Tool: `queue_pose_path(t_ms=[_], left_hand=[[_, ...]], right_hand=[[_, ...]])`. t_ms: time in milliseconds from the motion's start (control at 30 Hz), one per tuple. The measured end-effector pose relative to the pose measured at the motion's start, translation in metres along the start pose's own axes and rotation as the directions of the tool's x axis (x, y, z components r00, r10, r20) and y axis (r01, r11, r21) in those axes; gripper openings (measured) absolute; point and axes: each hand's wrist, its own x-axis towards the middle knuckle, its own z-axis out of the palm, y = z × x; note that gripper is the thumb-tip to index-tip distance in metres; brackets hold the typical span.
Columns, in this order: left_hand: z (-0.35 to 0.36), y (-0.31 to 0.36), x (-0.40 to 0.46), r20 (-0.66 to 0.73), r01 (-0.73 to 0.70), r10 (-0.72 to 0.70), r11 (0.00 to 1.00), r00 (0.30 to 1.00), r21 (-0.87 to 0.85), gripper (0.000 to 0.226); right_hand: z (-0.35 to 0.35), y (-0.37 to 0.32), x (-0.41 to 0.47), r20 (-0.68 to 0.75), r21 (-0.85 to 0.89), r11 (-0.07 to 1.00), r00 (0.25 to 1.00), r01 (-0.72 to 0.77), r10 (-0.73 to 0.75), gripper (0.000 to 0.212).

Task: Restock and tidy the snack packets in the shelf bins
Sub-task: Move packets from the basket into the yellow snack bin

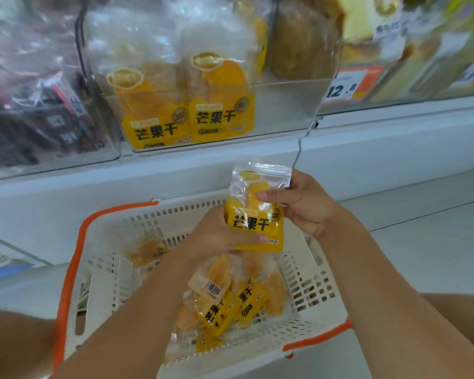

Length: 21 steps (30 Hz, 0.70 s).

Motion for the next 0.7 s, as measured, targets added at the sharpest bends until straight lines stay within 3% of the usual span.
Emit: queue_pose_path(t_ms=[67, 133, 267, 333, 400, 500, 600, 667, 700], left_hand=[[0.005, 0.027, -0.007, -0.027, -0.085, 0.087, 0.994, 0.996, 0.071, 0.049], [0.002, 0.058, -0.007, -0.048, -0.223, 0.233, 0.962, 0.971, 0.156, 0.047], [-0.009, 0.128, -0.015, -0.006, -0.404, 0.436, 0.839, 0.900, 0.363, 0.040], [-0.009, 0.161, -0.019, -0.023, -0.455, 0.515, 0.775, 0.857, 0.439, 0.039], [-0.010, 0.193, -0.019, -0.052, -0.490, 0.594, 0.706, 0.803, 0.511, 0.043], [-0.013, 0.233, -0.016, -0.039, -0.502, 0.654, 0.616, 0.756, 0.607, 0.047], [-0.027, 0.262, -0.015, 0.012, -0.442, 0.734, 0.396, 0.679, 0.805, 0.046], [-0.048, 0.270, -0.013, 0.089, -0.265, 0.750, 0.117, 0.655, 0.957, 0.066], [-0.062, 0.268, -0.012, 0.103, -0.143, 0.705, -0.003, 0.702, 0.990, 0.080]], right_hand=[[-0.007, -0.035, -0.010, 0.043, -0.083, 0.994, 0.997, 0.067, -0.064, 0.060], [-0.021, -0.087, -0.023, 0.128, -0.306, 0.945, 0.989, 0.115, -0.079, 0.056], [-0.035, -0.189, -0.041, 0.297, -0.727, 0.629, 0.952, 0.277, -0.075, 0.044], [-0.025, -0.218, -0.041, 0.333, -0.790, 0.478, 0.923, 0.384, -0.192, 0.055], [-0.018, -0.240, -0.041, 0.398, -0.765, 0.379, 0.844, 0.521, -0.359, 0.057], [-0.028, -0.266, -0.044, 0.466, -0.651, 0.356, 0.722, 0.671, -0.511, 0.049], [-0.049, -0.269, -0.037, 0.433, -0.603, 0.293, 0.613, 0.742, -0.661, 0.052], [-0.058, -0.267, -0.023, 0.374, -0.758, 0.089, 0.543, 0.646, -0.752, 0.051], [-0.059, -0.265, -0.012, 0.349, -0.831, -0.009, 0.510, 0.555, -0.786, 0.047]])
